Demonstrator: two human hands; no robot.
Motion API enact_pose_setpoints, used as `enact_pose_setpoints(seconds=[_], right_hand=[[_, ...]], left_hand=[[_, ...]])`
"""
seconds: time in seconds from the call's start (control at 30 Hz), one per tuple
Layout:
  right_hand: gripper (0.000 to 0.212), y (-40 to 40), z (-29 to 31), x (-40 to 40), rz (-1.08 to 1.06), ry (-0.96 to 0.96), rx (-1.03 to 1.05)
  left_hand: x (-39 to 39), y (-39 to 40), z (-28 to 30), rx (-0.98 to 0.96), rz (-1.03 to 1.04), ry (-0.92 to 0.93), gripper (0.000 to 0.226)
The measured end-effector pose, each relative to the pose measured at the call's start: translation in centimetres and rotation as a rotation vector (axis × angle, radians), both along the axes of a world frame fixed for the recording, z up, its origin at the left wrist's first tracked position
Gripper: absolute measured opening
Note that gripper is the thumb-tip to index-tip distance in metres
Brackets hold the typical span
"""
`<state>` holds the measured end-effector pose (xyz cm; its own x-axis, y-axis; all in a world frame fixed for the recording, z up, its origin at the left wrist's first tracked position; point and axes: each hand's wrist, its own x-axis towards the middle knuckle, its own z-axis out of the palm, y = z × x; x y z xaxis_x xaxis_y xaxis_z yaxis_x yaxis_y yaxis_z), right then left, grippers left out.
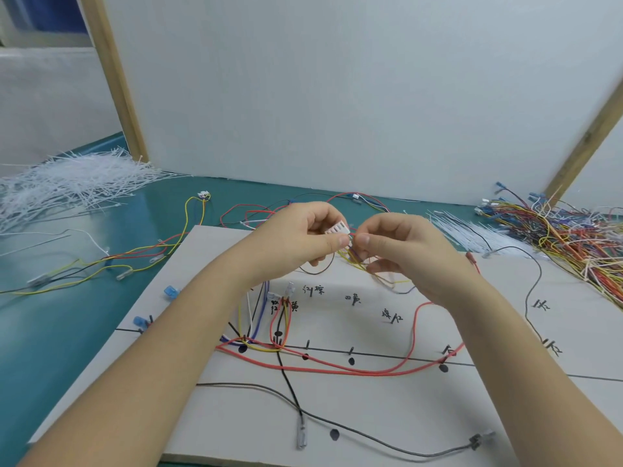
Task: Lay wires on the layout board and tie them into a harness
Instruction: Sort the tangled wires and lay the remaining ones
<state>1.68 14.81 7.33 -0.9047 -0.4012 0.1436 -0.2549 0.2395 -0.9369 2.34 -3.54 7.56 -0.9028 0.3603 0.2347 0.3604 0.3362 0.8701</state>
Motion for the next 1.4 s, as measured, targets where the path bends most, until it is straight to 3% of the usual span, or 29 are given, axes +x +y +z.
enact_pose_setpoints(seconds=[0.13, 0.27, 0.43, 0.53, 0.7, 0.83, 0.9, 1.0, 1.07, 1.23, 1.33, 1.4], right_hand=[[0.020, 0.3, -0.2, -0.5, -0.112, 0.245, 0.284], [0.021, 2.6, -0.6, -1.7, -0.314, 0.364, 0.486], [0.017, 3.9, -0.6, -2.9, -0.513, 0.476, 0.458], [0.006, 4.4, -1.0, -3.0, -0.642, 0.525, 0.416], [0.010, 5.3, -1.4, -3.5, -0.745, 0.612, 0.409], [0.015, 6.9, -0.9, -3.6, -0.865, 0.566, 0.425], [0.019, 7.3, -0.5, -3.6, -0.800, 0.368, 0.207], [0.038, 6.6, 0.5, -2.9, -0.482, -0.209, -0.298], [0.045, 6.6, 0.4, -2.8, -0.314, -0.375, -0.360], [0.033, 6.9, -0.6, -2.5, 0.013, -0.354, -0.301], [0.020, 6.7, -0.9, -2.3, 0.188, -0.361, -0.274], [0.025, 6.5, -1.0, -2.1, 0.260, -0.318, -0.192]], left_hand=[[-0.1, -0.6, 0.2, -0.046, 0.048, 0.048, 0.012], [-0.8, -2.6, 1.2, 0.432, 0.140, -0.032, 0.020], [-0.7, -2.1, 1.3, 0.606, 0.138, -0.086, 0.022], [-0.4, -1.6, 1.4, 0.540, 0.104, -0.065, 0.020], [-0.5, -2.2, 1.7, 0.388, 0.195, 0.011, 0.023], [-0.8, -4.1, 2.4, 0.150, 0.354, 0.294, 0.016], [-0.8, -4.3, 2.3, 0.074, 0.380, 0.362, 0.007], [-0.9, -3.9, 2.3, 0.195, 0.390, 0.328, 0.005], [-1.0, -3.9, 2.2, 0.240, 0.417, 0.280, 0.015], [-1.3, -4.3, 2.1, 0.525, 0.452, 0.042, 0.022], [-1.6, -4.3, 1.9, 0.580, 0.487, -0.009, 0.021], [-1.7, -4.3, 1.7, 0.597, 0.491, -0.028, 0.021]])
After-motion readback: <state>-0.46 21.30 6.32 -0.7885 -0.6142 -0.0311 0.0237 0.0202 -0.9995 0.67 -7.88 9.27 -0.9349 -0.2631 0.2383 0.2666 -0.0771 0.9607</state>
